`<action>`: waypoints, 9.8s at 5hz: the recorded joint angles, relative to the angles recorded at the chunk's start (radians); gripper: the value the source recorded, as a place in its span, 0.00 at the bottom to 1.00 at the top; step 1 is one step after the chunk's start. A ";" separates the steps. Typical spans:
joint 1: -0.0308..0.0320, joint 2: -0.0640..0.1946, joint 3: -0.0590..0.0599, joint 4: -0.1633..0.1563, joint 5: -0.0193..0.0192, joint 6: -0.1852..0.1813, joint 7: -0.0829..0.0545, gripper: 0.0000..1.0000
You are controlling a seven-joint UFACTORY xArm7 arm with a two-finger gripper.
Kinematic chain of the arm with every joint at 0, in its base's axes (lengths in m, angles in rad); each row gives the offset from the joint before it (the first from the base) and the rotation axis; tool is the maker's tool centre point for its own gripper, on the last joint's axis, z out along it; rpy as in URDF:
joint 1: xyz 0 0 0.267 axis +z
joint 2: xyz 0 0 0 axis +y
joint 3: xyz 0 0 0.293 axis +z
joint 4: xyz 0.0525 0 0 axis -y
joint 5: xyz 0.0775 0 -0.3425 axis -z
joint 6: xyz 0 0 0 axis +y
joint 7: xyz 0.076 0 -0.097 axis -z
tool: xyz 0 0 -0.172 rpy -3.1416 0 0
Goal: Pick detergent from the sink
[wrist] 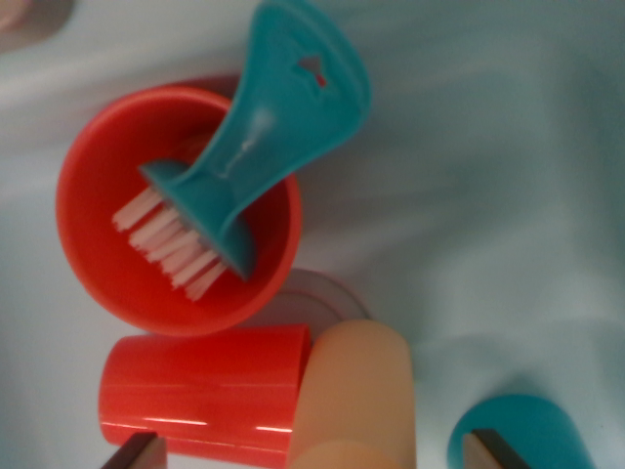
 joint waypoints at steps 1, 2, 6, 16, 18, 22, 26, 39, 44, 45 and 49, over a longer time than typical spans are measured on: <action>-0.0004 0.001 0.000 -0.002 0.0003 -0.003 0.000 0.00; -0.0004 0.001 0.000 -0.002 0.0003 -0.003 0.000 0.00; -0.0004 0.001 0.000 -0.002 0.0003 -0.003 0.000 1.00; -0.0003 -0.017 -0.001 0.048 -0.0045 0.065 0.007 1.00; -0.0002 -0.026 -0.001 0.072 -0.0068 0.097 0.010 1.00; -0.0001 -0.046 -0.002 0.130 -0.0122 0.175 0.019 1.00; 0.0001 -0.068 -0.003 0.195 -0.0184 0.262 0.028 1.00; 0.0007 -0.150 -0.005 0.427 -0.0403 0.573 0.060 1.00; 0.0008 -0.166 -0.006 0.474 -0.0449 0.637 0.067 1.00; 0.0008 -0.173 -0.006 0.492 -0.0465 0.661 0.070 1.00; 0.0009 -0.180 -0.006 0.512 -0.0485 0.688 0.073 1.00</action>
